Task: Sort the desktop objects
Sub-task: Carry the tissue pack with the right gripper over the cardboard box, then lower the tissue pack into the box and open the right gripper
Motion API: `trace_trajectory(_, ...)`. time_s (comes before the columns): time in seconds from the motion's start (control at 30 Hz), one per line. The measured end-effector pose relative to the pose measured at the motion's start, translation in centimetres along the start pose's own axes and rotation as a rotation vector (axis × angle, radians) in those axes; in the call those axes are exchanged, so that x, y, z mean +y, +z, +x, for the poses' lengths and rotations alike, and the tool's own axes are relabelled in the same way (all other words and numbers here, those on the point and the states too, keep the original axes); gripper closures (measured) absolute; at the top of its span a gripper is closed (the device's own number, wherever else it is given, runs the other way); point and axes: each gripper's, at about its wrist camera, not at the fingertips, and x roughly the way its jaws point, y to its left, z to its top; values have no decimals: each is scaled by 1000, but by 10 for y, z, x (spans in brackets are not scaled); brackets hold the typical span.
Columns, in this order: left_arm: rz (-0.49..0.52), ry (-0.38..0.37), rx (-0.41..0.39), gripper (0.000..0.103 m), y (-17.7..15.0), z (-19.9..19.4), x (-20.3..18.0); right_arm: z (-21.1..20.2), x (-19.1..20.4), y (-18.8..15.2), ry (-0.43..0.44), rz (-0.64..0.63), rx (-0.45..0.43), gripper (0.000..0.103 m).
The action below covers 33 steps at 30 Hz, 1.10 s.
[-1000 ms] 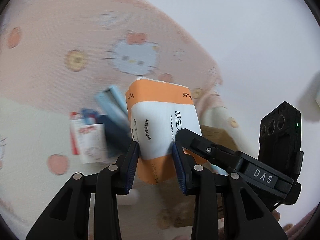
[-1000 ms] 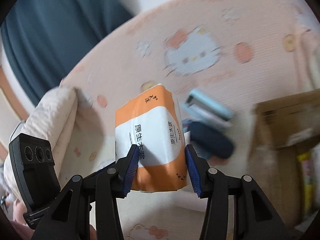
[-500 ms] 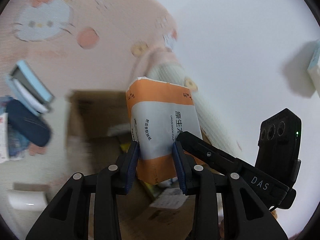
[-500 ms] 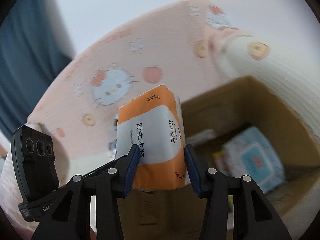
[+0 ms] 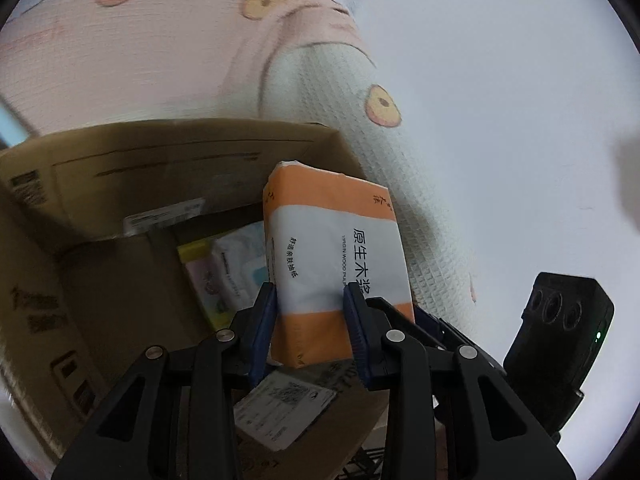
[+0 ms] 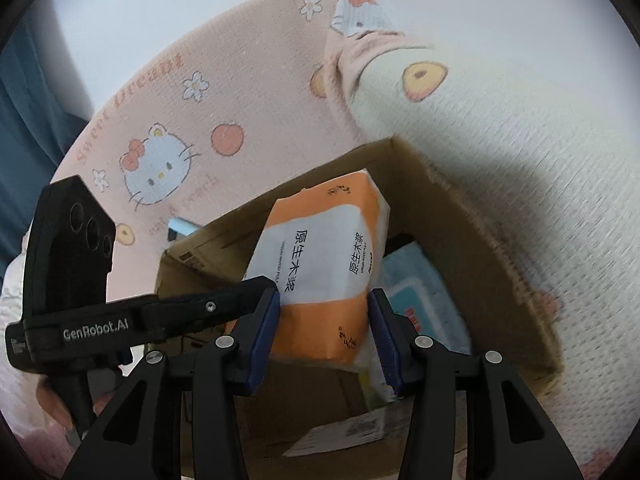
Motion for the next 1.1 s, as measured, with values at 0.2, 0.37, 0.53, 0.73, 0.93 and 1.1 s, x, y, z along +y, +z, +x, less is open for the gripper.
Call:
trace_trajectory(0.2, -32, 30, 87, 66, 6, 34, -8, 7, -28, 5, -32, 47, 55, 60)
trace_trajectory(0.37, -48, 90, 169, 66, 8, 61, -8, 24, -39, 8, -109, -9, 139, 60)
trace_trajectory(0.53, -109, 113, 261, 67, 8, 90, 6, 43, -34, 11, -194, -105, 223, 61)
trace_trajectory(0.73, -207, 122, 322, 67, 7, 111, 28, 47, -20, 10, -362, -226, 217, 59)
trace_trajectory(0.93, -251, 80, 283, 67, 10, 94, 35, 41, -34, 13, -333, -184, 218, 58)
trace_trajectory(1.1, -256, 101, 178, 67, 19, 60, 37, 29, -28, 15, -326, -200, 171, 59)
